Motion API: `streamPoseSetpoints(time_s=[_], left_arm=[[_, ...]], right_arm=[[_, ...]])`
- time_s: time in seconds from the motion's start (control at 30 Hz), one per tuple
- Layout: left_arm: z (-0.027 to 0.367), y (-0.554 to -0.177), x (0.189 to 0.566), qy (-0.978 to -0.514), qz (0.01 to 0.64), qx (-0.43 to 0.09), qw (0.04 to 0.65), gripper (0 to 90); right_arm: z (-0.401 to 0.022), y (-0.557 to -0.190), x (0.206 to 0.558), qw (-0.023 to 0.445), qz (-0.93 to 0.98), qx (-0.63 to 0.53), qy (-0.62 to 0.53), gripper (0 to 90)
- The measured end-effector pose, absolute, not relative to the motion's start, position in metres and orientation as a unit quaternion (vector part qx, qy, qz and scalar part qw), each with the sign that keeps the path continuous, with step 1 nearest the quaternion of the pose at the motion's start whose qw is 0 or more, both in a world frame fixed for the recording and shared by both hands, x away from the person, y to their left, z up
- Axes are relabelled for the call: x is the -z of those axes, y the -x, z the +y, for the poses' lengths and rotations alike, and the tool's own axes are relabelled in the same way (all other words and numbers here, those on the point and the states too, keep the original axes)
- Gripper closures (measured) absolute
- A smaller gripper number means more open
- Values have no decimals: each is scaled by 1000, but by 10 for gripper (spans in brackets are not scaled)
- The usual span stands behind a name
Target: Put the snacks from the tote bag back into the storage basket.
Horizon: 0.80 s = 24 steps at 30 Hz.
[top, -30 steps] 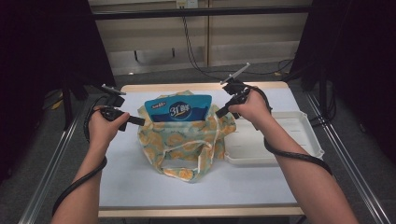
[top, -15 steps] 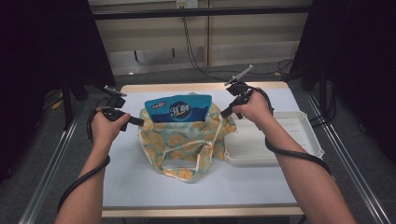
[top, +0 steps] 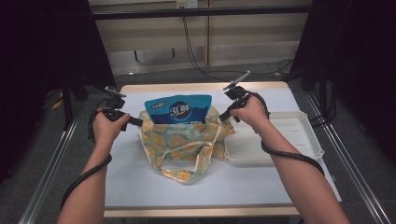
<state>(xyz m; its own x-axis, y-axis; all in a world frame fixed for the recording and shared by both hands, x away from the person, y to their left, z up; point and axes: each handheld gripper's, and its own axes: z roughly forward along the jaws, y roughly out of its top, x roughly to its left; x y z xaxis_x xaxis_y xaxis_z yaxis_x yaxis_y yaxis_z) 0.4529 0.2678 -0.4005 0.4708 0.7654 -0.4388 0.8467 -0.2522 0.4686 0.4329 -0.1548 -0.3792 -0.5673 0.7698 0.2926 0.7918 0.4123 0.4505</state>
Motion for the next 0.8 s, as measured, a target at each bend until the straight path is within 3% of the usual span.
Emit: streamPoseSetpoints(time_s=[0.8], left_arm=[[275,-449,420,-790,523,52,315,900]], right_arm=[[-147,-433,400,20,-843,274,462,900]])
